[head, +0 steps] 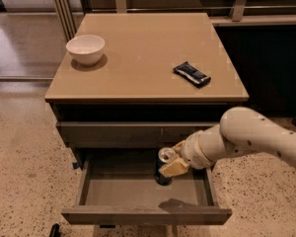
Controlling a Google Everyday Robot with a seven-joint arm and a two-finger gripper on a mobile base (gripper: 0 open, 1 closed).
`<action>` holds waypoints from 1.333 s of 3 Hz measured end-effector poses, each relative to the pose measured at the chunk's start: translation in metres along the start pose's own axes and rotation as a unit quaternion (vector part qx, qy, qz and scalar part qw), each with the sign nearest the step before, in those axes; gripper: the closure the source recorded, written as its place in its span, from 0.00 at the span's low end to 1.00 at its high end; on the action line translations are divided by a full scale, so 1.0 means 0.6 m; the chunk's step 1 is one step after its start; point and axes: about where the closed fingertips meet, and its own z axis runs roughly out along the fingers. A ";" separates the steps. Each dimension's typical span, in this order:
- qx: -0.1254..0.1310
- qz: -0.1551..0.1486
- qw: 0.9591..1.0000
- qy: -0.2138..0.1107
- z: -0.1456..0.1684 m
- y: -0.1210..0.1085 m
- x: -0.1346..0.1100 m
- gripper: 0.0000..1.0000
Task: Pick pepsi can from middle drawer and place on counter
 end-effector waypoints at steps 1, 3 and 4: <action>0.016 -0.026 0.999 0.009 -0.049 0.015 -0.038 1.00; 0.019 -0.028 0.999 -0.002 -0.106 0.010 -0.086 1.00; 0.033 -0.037 0.999 -0.010 -0.224 0.009 -0.189 1.00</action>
Offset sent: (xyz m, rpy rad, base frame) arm -0.0045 0.0001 0.0387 -0.0378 -0.0461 0.0224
